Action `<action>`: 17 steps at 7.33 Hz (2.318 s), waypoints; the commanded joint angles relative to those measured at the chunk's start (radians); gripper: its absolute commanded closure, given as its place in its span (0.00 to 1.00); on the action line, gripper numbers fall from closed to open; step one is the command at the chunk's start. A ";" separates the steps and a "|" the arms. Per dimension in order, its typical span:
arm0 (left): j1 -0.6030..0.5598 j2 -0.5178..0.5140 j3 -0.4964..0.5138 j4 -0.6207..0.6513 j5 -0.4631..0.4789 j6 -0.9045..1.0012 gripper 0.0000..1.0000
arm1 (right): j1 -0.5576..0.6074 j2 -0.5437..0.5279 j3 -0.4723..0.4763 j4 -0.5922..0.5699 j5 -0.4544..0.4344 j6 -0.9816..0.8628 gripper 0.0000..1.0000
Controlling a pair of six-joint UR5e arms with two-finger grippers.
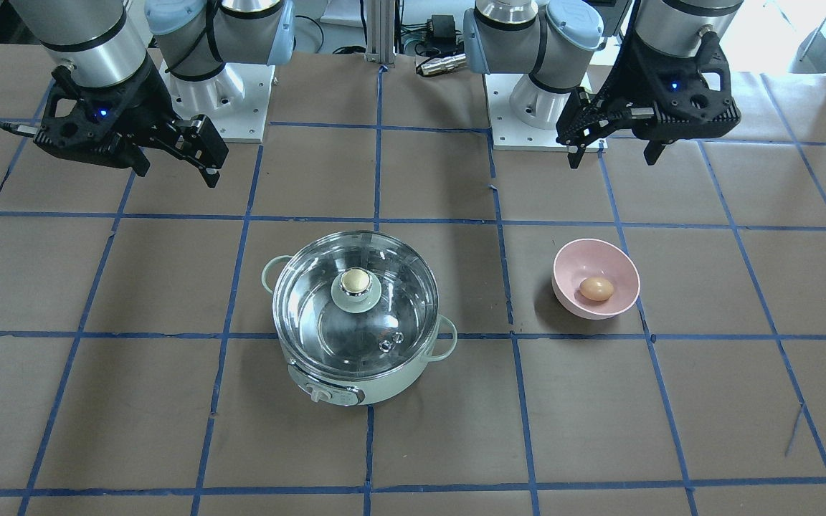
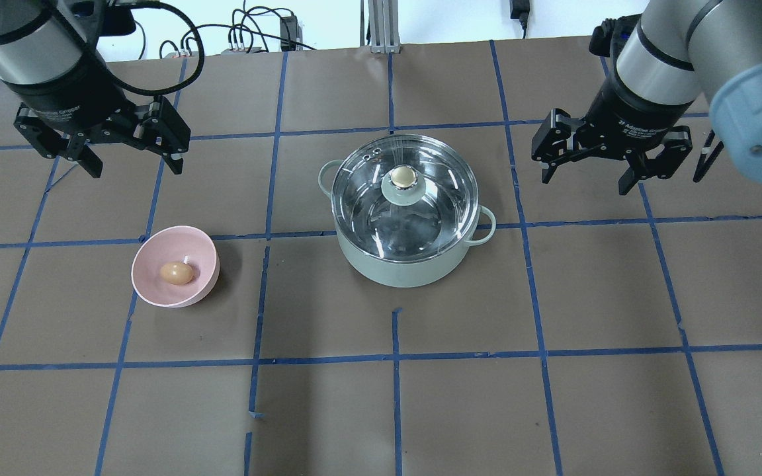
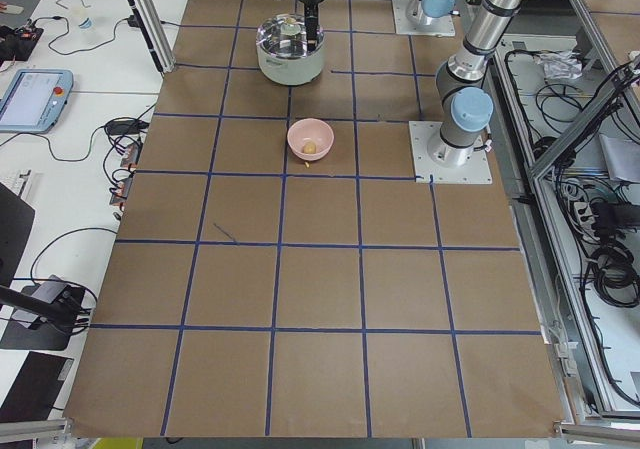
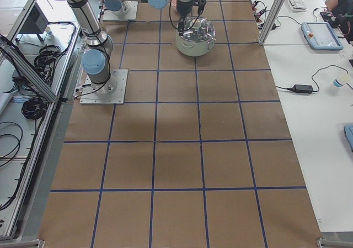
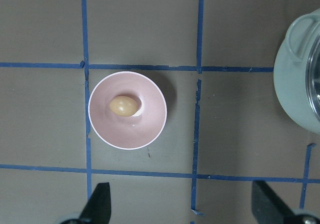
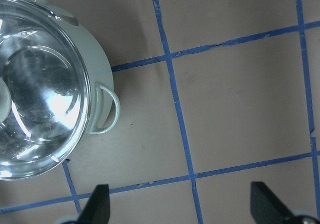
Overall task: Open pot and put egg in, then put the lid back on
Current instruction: 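Lower the left gripper over the egg while the right reaches the lid knob, then grasp the egg with the left gripper while the right gripper grasps the lid knob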
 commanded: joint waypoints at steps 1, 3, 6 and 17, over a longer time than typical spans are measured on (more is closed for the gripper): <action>-0.001 0.000 -0.008 -0.004 0.000 0.005 0.00 | -0.006 0.004 -0.006 -0.002 0.002 -0.003 0.00; 0.007 -0.009 -0.063 -0.010 0.000 0.101 0.00 | -0.006 -0.001 -0.006 0.001 -0.001 -0.005 0.00; 0.152 -0.035 -0.143 0.032 -0.033 0.320 0.00 | 0.006 -0.011 -0.011 0.001 0.061 -0.010 0.00; 0.240 -0.102 -0.519 0.567 0.022 1.340 0.01 | 0.311 0.307 -0.066 -0.363 0.015 0.241 0.01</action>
